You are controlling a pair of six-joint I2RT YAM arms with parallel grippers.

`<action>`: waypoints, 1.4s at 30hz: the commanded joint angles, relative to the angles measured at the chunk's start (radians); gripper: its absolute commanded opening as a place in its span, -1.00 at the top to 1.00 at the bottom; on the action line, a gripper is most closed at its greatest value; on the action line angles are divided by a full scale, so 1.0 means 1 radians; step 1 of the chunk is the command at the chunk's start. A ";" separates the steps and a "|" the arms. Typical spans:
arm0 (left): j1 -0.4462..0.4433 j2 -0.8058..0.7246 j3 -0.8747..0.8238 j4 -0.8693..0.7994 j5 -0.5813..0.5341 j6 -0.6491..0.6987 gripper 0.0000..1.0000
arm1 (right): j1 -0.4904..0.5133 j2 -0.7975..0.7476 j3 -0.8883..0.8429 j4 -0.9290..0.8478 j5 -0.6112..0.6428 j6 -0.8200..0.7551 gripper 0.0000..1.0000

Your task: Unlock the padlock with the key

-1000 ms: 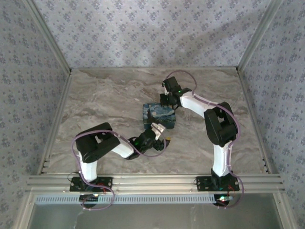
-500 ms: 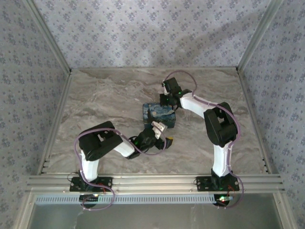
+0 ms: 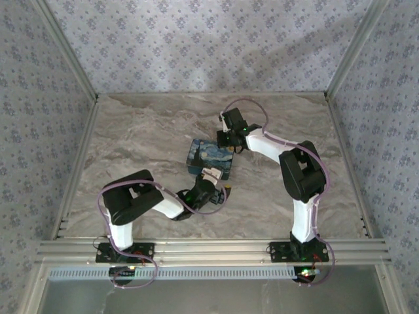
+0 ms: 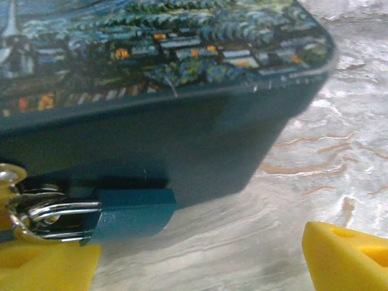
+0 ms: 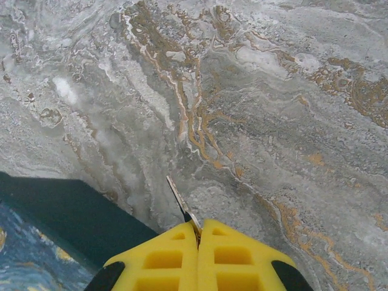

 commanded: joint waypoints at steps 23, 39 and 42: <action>0.228 -0.148 -0.191 0.222 0.413 -0.062 -0.79 | 0.033 0.030 -0.056 -0.182 -0.039 -0.001 1.00; 0.395 -0.121 -0.157 0.230 0.713 -0.200 -0.82 | 0.037 0.034 -0.057 -0.172 -0.045 -0.006 1.00; 0.400 -0.118 -0.148 0.220 0.744 -0.200 -0.74 | 0.037 0.035 -0.055 -0.173 -0.044 -0.009 1.00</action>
